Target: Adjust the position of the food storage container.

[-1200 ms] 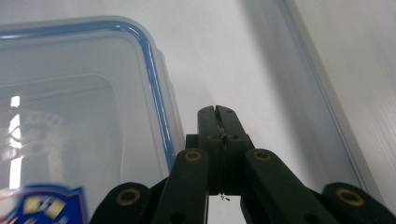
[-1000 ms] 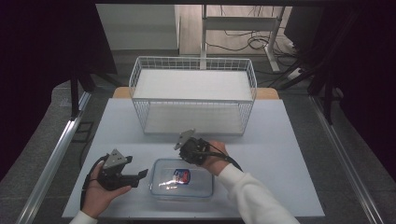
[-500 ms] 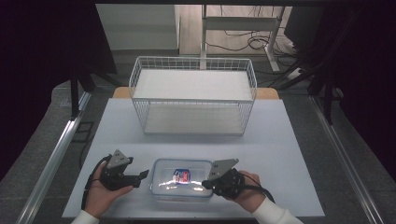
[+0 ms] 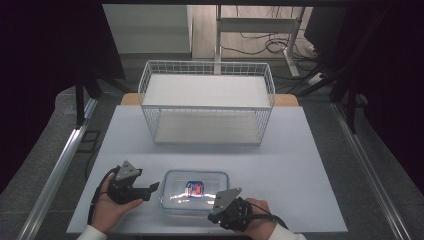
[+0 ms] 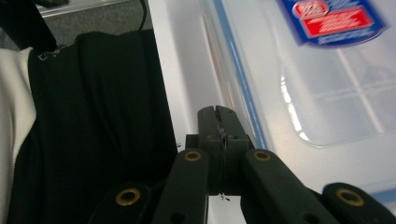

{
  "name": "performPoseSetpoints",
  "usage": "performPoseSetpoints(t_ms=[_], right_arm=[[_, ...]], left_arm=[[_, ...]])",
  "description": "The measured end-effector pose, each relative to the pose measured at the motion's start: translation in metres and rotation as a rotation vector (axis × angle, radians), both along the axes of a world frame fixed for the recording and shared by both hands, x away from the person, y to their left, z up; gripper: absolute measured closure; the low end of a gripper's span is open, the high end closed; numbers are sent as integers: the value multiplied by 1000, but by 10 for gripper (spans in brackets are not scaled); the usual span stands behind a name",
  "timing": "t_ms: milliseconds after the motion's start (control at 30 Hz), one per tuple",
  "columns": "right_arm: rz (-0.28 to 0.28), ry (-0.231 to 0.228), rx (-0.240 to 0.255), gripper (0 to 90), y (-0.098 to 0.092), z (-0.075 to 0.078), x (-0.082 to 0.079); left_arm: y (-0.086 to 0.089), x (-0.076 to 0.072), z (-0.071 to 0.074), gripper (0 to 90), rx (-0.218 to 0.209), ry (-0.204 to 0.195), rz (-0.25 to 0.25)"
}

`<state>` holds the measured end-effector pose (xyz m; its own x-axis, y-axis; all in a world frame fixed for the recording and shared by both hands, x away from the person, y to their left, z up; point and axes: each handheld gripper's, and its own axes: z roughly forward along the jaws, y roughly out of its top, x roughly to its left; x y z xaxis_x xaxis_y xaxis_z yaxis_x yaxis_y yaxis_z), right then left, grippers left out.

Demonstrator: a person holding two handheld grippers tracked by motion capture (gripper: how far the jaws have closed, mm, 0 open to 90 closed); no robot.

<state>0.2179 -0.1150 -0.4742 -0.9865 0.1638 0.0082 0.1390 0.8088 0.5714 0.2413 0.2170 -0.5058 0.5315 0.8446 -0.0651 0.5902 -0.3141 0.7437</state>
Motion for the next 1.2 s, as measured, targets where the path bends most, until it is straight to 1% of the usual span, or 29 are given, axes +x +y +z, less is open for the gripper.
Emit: performPoseSetpoints(t_ms=[67, 100, 200, 267, 300, 333, 467, 567, 667, 833, 900, 967, 1100, 1133, 1167, 1200], right_arm=[[9, 21, -8, 889, 3, -5, 0], [9, 21, -8, 889, 3, -5, 0], [15, 9, -26, 889, 6, -8, -1], [9, -6, -40, 889, 6, -9, 0], [-7, -10, -44, 889, 4, -9, 1], [-7, -10, -44, 889, 4, -9, 1], [-47, -28, -44, 889, -1, -9, 9], [-62, -37, -44, 889, -2, -10, 12], [-102, -39, -44, 889, -5, -11, 20], [-116, -37, -46, 889, -7, -14, 25], [-127, -31, -39, 889, -8, -13, 25], [-125, -32, -37, 888, -8, -12, 25], [-127, -31, -27, 888, -9, -7, 22], [-135, -43, -10, 888, -13, -1, 20], [-135, -43, -10, 888, -13, -1, 20], [-151, -34, 28, 888, -19, 7, 21]], left_arm=[[0, 0, 0, 215, -2, 0, -4], [-1, 0, 0, 215, -1, -1, -6], [-1, 0, 0, 214, -1, -2, -8], [-1, -1, 1, 215, -2, -4, -7], [-1, -1, 1, 214, -1, -5, -9], [-1, -1, 1, 214, -2, -4, -9], [-2, 0, 0, 215, 2, 0, -11], [-2, 0, 0, 214, 1, 0, -11], [-2, -1, 0, 214, 1, 0, -10], [-2, 0, 0, 215, -1, 1, -10], [-1, -1, 1, 214, -3, -2, -12], [0, -2, 1, 214, -8, -6, -11], [1, -1, 1, 214, -4, -1, -12], [2, 0, 1, 214, -6, -2, -12], [2, 0, 1, 214, -8, -2, -11], [2, -1, 2, 215, -10, -6, -9]])
